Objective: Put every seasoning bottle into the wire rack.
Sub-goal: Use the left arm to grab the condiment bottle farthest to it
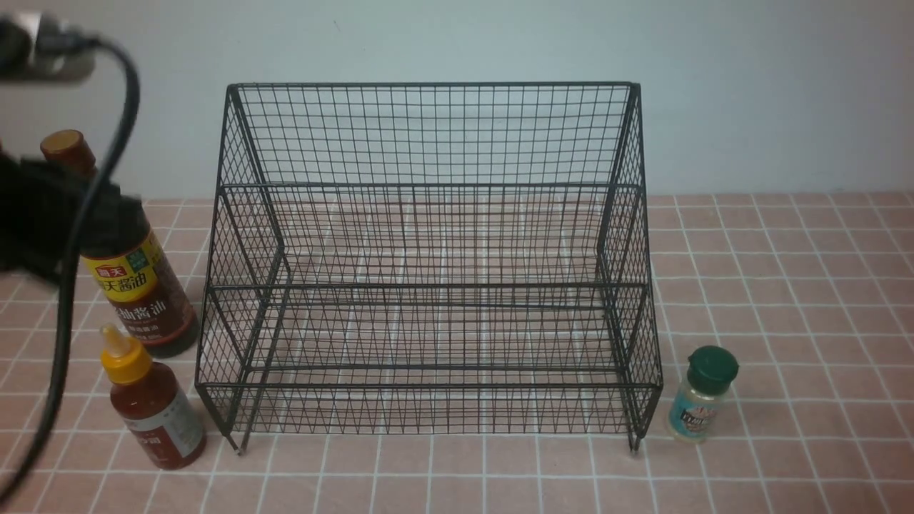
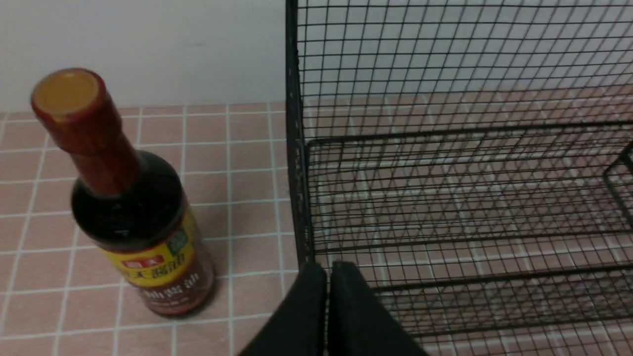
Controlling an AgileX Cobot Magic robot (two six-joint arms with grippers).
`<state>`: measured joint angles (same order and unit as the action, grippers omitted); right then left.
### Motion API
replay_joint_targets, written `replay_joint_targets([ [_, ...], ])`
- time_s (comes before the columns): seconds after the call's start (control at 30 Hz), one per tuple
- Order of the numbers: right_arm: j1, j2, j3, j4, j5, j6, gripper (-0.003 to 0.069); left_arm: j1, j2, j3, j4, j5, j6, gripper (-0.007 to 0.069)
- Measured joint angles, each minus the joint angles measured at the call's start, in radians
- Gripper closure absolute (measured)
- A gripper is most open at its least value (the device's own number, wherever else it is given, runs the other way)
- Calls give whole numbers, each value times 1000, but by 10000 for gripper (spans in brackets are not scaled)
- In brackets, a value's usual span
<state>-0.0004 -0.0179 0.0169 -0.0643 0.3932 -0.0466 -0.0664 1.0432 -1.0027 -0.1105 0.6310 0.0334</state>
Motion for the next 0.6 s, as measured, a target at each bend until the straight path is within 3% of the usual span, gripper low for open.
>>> replay_joint_targets([
  [0.17, 0, 0, 0, 0, 0, 0, 673, 181, 135, -252, 26, 134, -57, 631],
  [0.4, 0, 0, 0, 0, 0, 0, 673, 235, 227, -320, 9, 140, 13, 627],
  [0.5, 0, 0, 0, 0, 0, 0, 673, 234, 281, -320, 1, 105, 103, 575],
  [0.6, 0, 0, 0, 0, 0, 0, 673, 234, 322, -320, -22, 59, 130, 466],
])
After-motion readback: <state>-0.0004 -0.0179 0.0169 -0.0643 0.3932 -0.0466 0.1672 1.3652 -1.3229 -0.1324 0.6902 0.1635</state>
